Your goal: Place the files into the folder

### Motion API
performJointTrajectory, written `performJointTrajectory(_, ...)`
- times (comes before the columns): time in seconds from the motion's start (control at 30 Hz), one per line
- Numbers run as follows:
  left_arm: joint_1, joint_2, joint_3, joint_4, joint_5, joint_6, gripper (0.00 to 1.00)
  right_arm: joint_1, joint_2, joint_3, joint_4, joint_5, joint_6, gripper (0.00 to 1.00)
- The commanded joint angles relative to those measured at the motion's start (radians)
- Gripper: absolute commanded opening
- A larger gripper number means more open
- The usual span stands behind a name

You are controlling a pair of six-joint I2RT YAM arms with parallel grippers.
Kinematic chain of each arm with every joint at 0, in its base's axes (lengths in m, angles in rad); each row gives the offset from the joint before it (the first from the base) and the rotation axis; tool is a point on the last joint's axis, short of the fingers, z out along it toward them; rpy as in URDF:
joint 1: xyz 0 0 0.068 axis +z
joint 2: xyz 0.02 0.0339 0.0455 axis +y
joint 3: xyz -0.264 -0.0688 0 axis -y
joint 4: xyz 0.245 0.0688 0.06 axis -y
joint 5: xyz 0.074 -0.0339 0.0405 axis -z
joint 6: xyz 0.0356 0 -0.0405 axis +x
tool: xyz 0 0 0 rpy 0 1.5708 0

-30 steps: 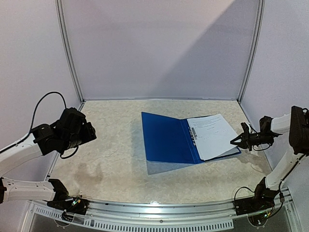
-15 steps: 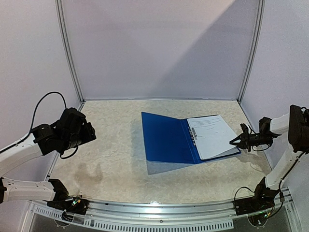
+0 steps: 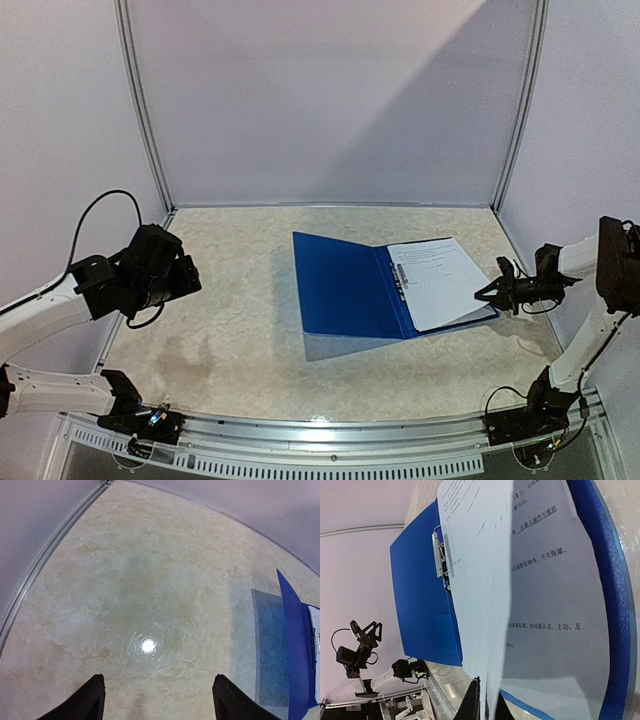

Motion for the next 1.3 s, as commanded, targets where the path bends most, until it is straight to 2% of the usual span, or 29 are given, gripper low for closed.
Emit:
performJointTrajectory(0.0,0.006,0.004,-0.008,-0.004,0.001,0.013,0.75,0.002,0.007,-0.002,-0.028,-0.026,-0.025,0.07)
performJointTrajectory(0.3,0.006,0.015,-0.004,0.005,0.008,0.017,0.75,0.019,-0.019,0.001,-0.052,0.013,-0.039,0.11)
performJointTrajectory(0.47,0.006,0.016,-0.005,0.007,0.01,0.017,0.75,0.039,-0.033,0.013,-0.069,0.054,-0.055,0.18)
performJointTrajectory(0.63,0.006,0.02,-0.005,0.009,0.014,0.019,0.75,0.058,-0.078,0.038,-0.09,0.183,-0.07,0.23)
performJointTrajectory(0.93,0.006,0.031,-0.013,0.02,0.02,0.023,0.75,0.1,-0.156,0.055,-0.122,0.374,-0.13,0.48)
performJointTrajectory(1.07,0.006,0.041,-0.025,0.046,0.04,0.025,0.75,0.127,-0.186,0.061,-0.129,0.456,-0.144,0.52)
performJointTrajectory(1.2,0.001,0.082,-0.033,0.111,0.124,0.051,0.73,0.134,-0.212,0.067,-0.127,0.535,-0.156,0.52)
performJointTrajectory(1.27,-0.052,0.106,-0.005,0.12,0.099,0.053,0.73,0.135,-0.228,0.068,-0.12,0.577,-0.16,0.52)
